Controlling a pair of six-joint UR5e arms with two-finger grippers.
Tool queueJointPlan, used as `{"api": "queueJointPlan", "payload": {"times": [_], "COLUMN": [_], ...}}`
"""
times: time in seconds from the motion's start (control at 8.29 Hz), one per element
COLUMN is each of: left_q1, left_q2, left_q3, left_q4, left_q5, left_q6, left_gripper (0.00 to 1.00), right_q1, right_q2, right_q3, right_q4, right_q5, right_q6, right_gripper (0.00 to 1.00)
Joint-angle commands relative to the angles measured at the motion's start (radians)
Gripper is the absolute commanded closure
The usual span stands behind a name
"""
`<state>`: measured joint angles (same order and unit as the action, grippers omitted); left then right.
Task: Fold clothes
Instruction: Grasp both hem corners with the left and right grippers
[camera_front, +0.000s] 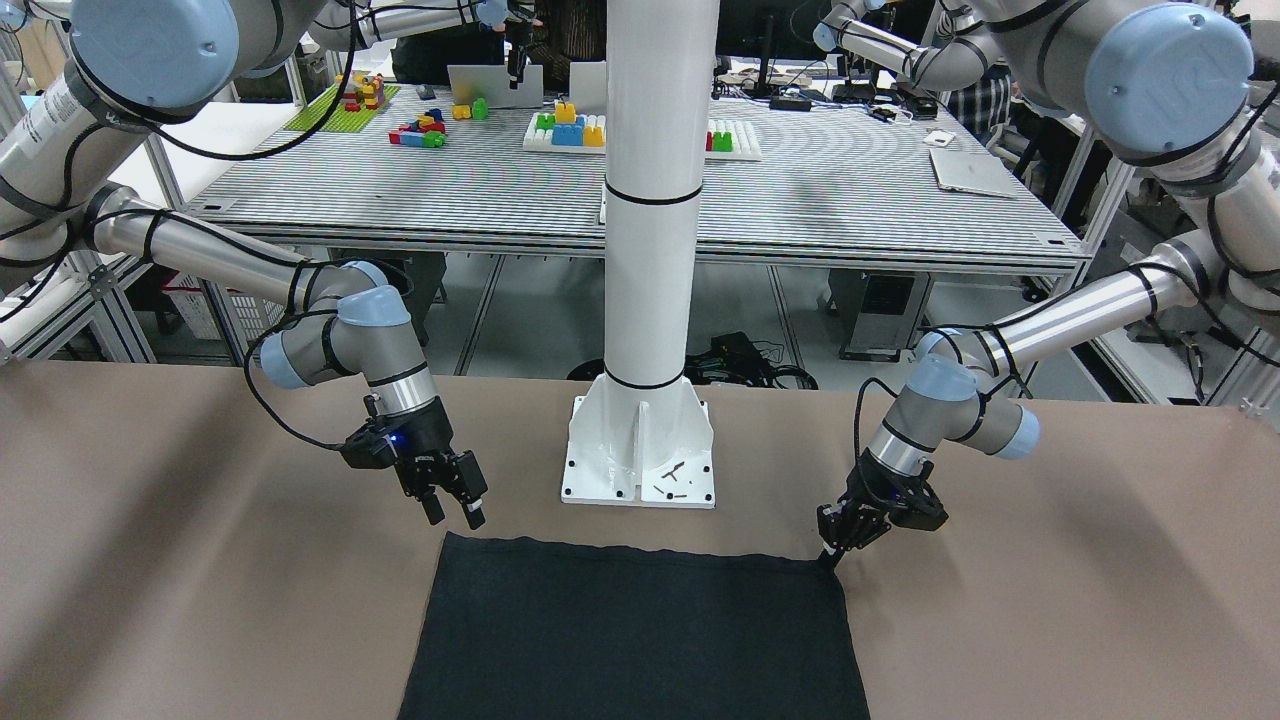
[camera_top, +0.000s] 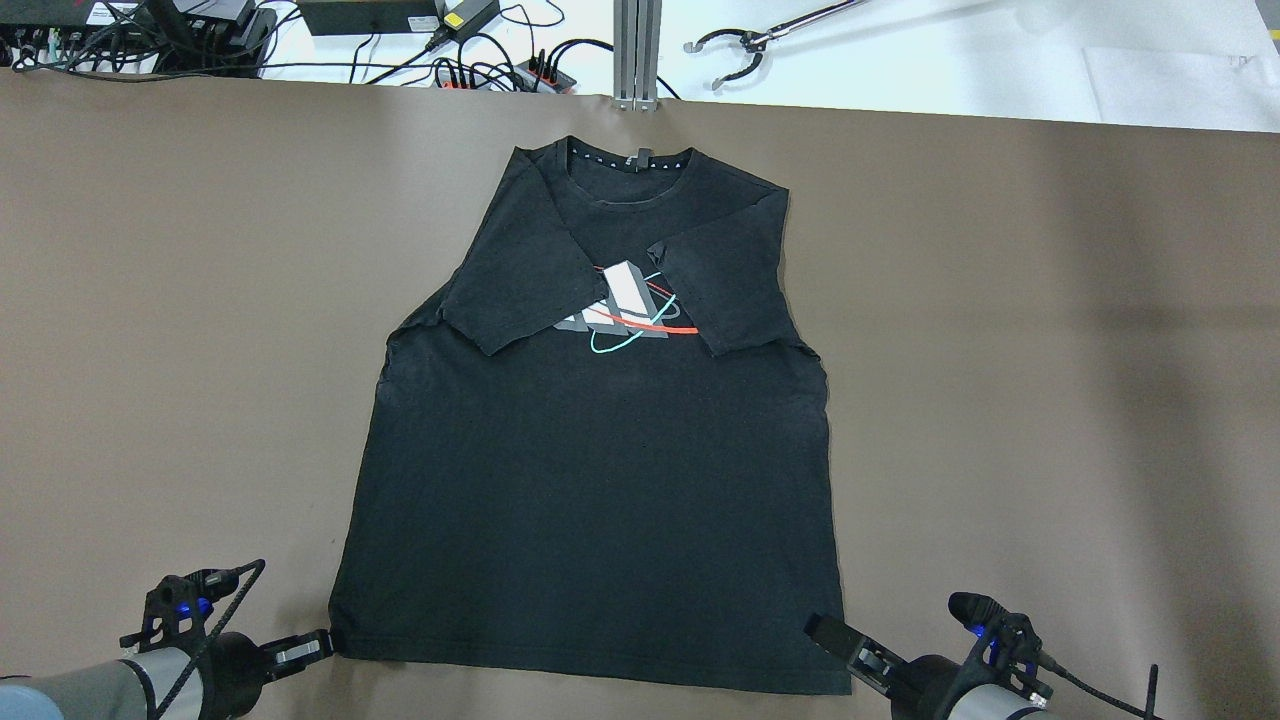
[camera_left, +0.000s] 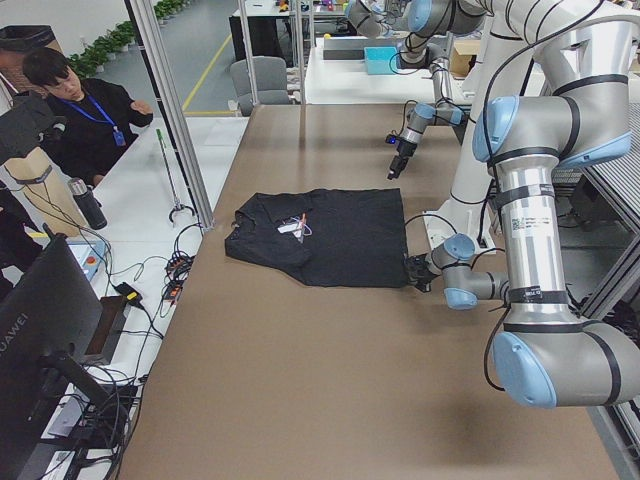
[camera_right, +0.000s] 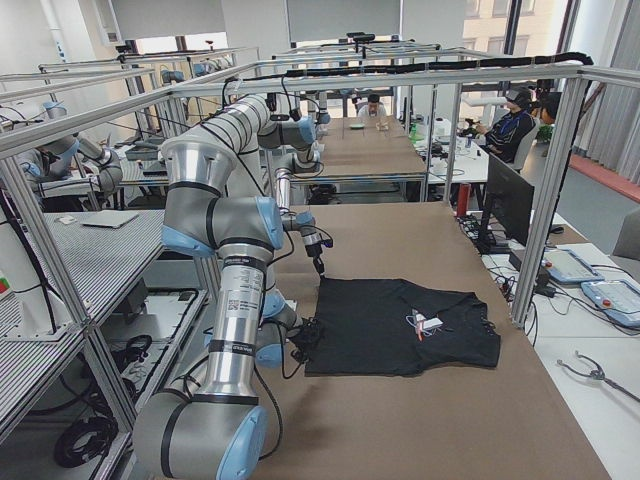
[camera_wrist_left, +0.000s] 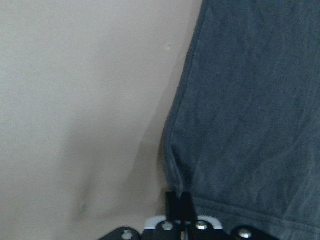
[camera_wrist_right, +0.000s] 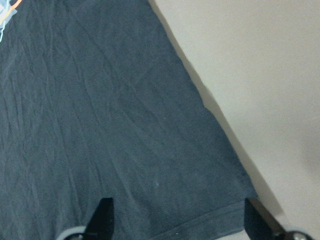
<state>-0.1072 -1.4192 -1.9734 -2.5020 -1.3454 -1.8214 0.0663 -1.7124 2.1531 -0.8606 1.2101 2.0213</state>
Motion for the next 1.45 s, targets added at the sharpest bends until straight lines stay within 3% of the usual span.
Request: {"api": "queueJointPlan", "payload": {"times": [0.0,0.6,0.72,0.84,1.33], "left_q1": [0.001,0.001,0.001,0.001,0.001], "left_q2": [-0.003,-0.001,-0.001,-0.001,0.0], "left_q3": [0.001,0.001,0.001,-0.001,-0.001], "left_q4": [0.002,0.002,0.002,0.002,0.002], "left_q5": [-0.001,0.0,0.0,0.0,0.0], "left_q6": [0.004,0.007,0.007,0.007,0.007], "left_gripper": [1.0,1.0,1.0,1.0,1.0], "right_q1": [-0.031,-0.109,-0.114,-0.126,-0.129], "right_q2": [-0.049,-0.015,-0.009,0.002,-0.003], "right_q3": [-0.018,-0.104,-0.101,-0.102,-0.13], "right_q4": [0.0,0.003,0.005,0.005,0.003], "right_q5": [-0.003,-0.118,-0.124,-0.127,-0.133], "right_q6": [-0.012,-0.001,-0.001,-0.001,-0.009], "right_gripper": [0.09,0.25,0.34,0.51,0.54]}}
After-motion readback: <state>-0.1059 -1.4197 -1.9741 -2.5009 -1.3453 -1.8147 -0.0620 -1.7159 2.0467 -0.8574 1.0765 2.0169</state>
